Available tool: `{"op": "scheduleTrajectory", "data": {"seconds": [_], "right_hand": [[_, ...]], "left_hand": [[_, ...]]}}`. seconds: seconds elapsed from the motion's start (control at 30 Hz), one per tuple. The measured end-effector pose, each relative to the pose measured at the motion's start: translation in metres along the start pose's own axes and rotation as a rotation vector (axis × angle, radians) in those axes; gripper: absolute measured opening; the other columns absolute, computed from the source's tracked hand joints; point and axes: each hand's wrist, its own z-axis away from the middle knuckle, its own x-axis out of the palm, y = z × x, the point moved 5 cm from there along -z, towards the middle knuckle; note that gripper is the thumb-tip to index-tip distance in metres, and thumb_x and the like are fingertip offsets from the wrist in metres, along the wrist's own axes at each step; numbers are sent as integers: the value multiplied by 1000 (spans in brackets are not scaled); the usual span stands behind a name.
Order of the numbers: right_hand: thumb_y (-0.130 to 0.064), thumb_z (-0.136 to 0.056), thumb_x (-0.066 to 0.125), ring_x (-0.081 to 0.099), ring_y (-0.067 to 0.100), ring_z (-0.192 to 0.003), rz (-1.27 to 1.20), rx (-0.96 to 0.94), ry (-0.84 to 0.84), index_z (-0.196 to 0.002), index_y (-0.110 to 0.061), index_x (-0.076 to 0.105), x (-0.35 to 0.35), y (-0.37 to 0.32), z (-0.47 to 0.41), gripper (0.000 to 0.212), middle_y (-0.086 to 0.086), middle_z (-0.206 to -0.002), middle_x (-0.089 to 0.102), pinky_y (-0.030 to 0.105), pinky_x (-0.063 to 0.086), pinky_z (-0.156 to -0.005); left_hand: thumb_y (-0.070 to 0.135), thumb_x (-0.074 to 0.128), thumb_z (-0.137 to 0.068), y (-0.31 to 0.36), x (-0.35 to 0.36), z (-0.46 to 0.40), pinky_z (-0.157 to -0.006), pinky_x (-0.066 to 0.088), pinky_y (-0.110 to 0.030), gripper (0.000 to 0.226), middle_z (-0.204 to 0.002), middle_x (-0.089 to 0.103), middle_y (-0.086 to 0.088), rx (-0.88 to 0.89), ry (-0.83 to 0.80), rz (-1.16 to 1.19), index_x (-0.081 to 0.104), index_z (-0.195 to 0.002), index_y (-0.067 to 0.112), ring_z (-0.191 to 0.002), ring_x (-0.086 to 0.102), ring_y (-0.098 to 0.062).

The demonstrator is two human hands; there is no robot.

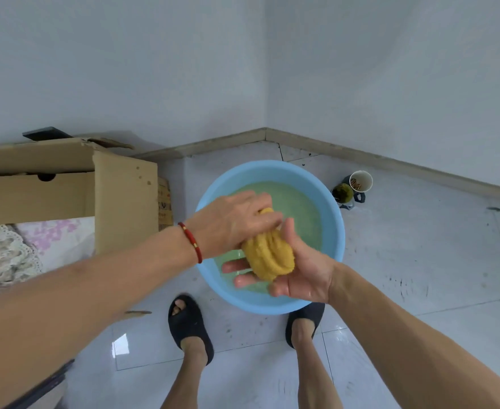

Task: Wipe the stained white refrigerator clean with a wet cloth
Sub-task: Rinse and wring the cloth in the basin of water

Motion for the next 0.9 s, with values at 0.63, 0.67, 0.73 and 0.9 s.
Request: {"op": "scheduleTrajectory", "data": {"seconds": [0.63,0.67,0.73,0.9], "right_hand": [[-33,-84,82,61,18,-103,1152,0,468,-123,-24,64,-37,-46,2,44,-2,-114,64,28,49,-89],[-36,-89,76,65,22,-108,820,-18,468,-121,-22,69,-40,-48,10,35,2,-117,69,33,51,-96],[-51,-90,67,66,29,-111,319,-64,512,-118,-14,74,-49,-44,21,47,10,-119,71,42,51,-100],[-58,-90,65,58,40,-132,-130,83,-32,-152,-2,43,-12,0,4,86,30,-148,51,43,60,-93]], "left_hand": [[-3,64,-81,-22,52,18,-66,64,-35,22,-60,64,2,-880,-753,768,63,-97,12,-55,72,-20],[0,65,-81,-22,48,15,-65,63,-31,25,-58,65,6,-778,-653,643,64,-99,18,-55,71,-16],[6,73,-82,-17,32,10,-60,54,-26,25,-71,66,7,-581,-348,506,66,-102,21,-64,66,-15],[14,61,-88,1,14,12,-54,52,-39,16,-90,58,-3,-232,66,216,62,-104,12,-68,58,-23]]}}
